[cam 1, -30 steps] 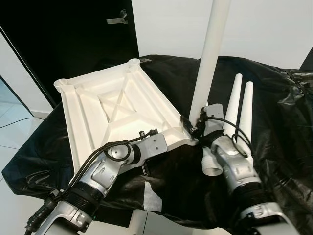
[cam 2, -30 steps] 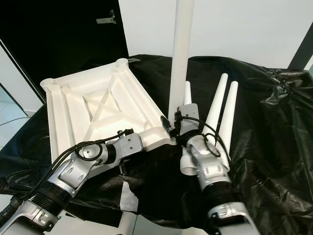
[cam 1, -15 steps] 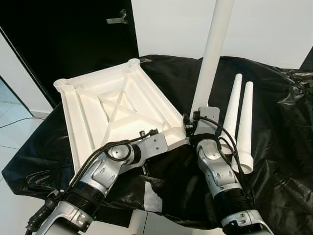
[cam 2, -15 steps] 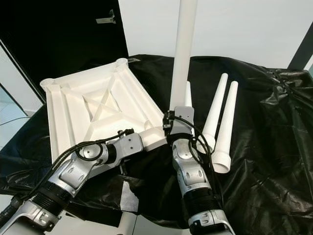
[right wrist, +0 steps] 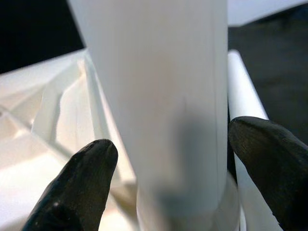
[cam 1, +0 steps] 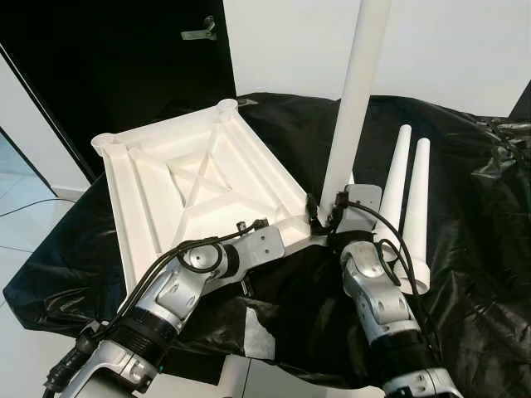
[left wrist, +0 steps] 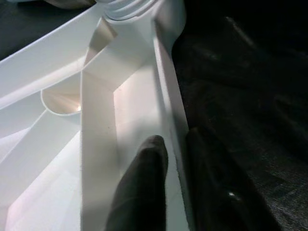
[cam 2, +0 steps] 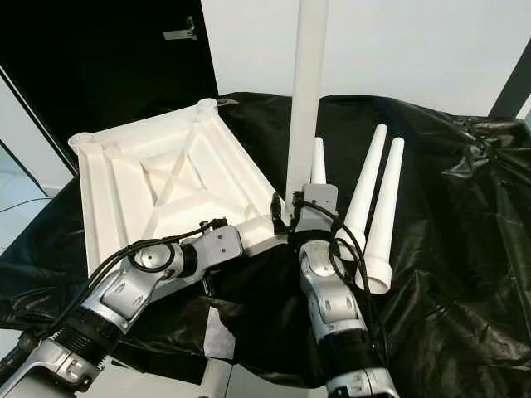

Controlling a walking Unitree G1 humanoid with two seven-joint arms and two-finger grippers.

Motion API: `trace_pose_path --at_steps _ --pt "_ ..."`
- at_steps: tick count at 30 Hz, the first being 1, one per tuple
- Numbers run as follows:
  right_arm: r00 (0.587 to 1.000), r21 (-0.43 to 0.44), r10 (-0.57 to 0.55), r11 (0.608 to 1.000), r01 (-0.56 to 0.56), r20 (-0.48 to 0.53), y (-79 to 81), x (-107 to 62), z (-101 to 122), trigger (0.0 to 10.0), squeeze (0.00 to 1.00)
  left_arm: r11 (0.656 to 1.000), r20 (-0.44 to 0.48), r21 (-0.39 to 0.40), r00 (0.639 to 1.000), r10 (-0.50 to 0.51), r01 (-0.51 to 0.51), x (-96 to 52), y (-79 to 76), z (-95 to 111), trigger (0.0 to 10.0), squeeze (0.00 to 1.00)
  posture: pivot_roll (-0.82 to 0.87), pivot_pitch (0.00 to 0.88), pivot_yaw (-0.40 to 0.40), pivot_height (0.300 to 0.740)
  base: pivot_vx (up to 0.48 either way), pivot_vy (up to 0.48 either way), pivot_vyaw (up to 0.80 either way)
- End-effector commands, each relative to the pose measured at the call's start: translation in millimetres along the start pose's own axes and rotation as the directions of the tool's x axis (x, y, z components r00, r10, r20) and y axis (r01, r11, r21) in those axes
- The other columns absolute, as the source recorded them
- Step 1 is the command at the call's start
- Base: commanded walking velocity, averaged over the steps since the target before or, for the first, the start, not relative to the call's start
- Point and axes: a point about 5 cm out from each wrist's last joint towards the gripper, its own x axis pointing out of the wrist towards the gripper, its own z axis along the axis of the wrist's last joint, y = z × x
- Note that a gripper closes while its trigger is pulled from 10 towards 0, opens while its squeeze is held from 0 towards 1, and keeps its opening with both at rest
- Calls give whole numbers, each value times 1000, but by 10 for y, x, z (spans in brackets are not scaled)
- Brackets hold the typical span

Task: Building children table

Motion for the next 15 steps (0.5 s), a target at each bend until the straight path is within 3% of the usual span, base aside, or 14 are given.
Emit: trace_pose_path --at_steps 1,2,3,4,5,7,9,13,15 --pt "1000 4 23 1000 -23 -4 16 -35 13 10000 1000 1000 14 13 1000 12 -12 -53 73 66 10000 1000 -2 0 34 740 0 0 0" --pt "1000 4 23 1000 -23 -4 16 -35 13 10000 1000 1000 14 13 1000 12 -12 -53 73 66 10000 1000 -2 0 34 740 0 0 0" --pt "1000 -2 26 1000 -26 -7 6 -67 10 10000 0 999 24 35 999 31 -32 -85 110 100 10000 1000 -3 0 36 740 0 0 0" --pt "1000 -7 29 1000 -29 -10 0 -88 8 10000 0 998 31 51 998 47 -49 -107 137 124 10000 1000 -3 0 36 740 0 0 0" --pt "999 -17 33 999 -33 -16 -12 -120 2 10000 0 997 49 60 997 54 -57 -154 174 170 10000 0 -5 0 36 740 0 0 0" --pt "999 -24 36 999 -36 -19 -22 -144 1 10000 0 996 65 64 996 56 -60 -194 200 210 10000 0 -4 0 36 740 0 0 0" --pt "998 -40 50 998 -52 -42 -58 -239 -7 10000 0 998 148 33 988 50 -56 -392 332 379 10000 0 -1 0 37 740 0 0 0" --pt "995 -51 77 995 -80 -57 -52 -293 -2 10000 0 997 173 16 982 76 -80 -534 467 417 10000 0 -3 0 43 740 0 0 0" --pt "990 -82 114 989 -120 -83 -27 -327 -6 10000 0 991 124 22 984 129 -132 -639 613 321 10000 0 -5 0 51 740 0 0 0"
